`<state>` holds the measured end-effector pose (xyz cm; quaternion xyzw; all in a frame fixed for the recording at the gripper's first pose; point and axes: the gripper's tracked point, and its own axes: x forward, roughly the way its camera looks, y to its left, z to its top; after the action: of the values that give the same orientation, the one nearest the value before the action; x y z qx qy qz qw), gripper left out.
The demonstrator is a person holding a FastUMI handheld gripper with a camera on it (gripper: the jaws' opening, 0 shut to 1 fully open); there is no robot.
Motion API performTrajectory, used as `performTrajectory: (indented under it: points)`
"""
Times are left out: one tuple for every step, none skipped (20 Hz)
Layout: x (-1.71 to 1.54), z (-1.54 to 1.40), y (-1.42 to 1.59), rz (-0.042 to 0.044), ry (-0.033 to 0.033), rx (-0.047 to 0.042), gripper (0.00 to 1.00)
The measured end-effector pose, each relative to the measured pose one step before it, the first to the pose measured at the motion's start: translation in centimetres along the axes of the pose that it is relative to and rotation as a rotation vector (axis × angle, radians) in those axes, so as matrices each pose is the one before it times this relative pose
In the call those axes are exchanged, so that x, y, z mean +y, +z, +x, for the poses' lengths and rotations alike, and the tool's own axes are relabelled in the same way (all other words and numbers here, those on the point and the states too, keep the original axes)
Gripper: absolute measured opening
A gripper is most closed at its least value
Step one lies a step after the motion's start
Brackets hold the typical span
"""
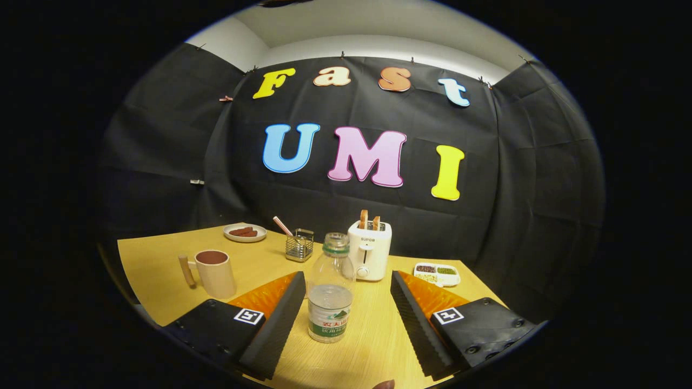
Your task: Take the bottle from table, then pour the juice into the cup, finally place the bottle on the coaster
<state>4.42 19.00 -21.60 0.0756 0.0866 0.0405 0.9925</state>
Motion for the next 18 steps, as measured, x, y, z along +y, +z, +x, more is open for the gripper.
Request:
performTrajectory:
  points:
    - [0.089,0.510,-0.849,0.00073,-0.00193,0.00115,0.97]
    - [0.001,0.515,-0.915,0.00326,-0.00182,0.00292,0.97]
    - [0.038,0.423,-0.838,0.00707,-0.00190,0.00591,0.97]
    - [-0.003,0.453,-0.728,0.00857,-0.00341,0.00389,0.97]
    - [0.035,0.368,-0.562,0.00852,-0.00042,0.00433,0.97]
    - [0.221,0.249,-0.357,0.00760,0.00198,-0.00147,0.97]
    - [0.086,0.294,-0.313,0.00262,-0.00052,-0.00081,0.97]
    - [0.152,0.245,-0.303,0.00023,0.00209,0.00014,0.97]
    - [0.083,0.319,-0.249,0.00041,0.00019,0.00219,0.97]
    - [0.141,0.318,-0.279,0.00172,0.00218,0.00222,0.97]
    - [0.088,0.366,-0.193,0.00288,-0.00007,0.00118,0.97]
    - [0.119,0.279,-0.193,0.00320,0.00155,0.00114,0.97]
    - [0.116,0.420,-0.009,0.00337,-0.00047,-0.00115,0.97]
    - [-0.090,0.286,-0.193,0.00387,-0.00273,0.00236,0.96]
    - [0.040,0.229,0.009,0.00785,-0.00078,0.00051,0.96]
    - [-0.105,0.335,-0.048,0.00888,-0.00568,0.00179,0.95]
    - [-0.081,0.338,-0.059,0.00879,-0.00467,0.00356,0.89]
    - [-0.196,0.403,0.014,0.00810,-0.01203,0.00352,0.85]
